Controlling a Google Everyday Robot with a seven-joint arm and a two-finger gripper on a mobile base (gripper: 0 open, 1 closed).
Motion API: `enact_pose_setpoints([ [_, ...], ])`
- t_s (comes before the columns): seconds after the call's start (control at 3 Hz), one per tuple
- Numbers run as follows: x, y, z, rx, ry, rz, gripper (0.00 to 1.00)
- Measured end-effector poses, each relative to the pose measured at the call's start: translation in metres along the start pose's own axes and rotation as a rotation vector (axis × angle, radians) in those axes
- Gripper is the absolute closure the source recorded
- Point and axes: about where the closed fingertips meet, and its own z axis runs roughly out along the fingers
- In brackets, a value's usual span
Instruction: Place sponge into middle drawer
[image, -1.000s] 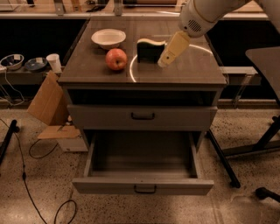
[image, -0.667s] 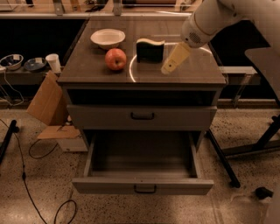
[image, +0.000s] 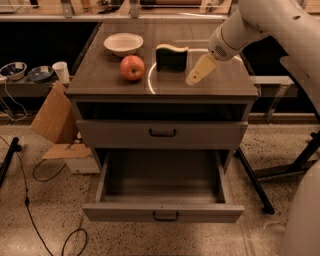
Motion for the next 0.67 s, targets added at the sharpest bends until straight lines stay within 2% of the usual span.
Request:
enact_pose_setpoints([
  [0.33, -0.008, -0.01, 0.015, 0.018, 0.002, 0.042, 0.0],
  [0.67, -0.019, -0.009, 0.033, 0.008, -0.014, 0.082, 0.0],
])
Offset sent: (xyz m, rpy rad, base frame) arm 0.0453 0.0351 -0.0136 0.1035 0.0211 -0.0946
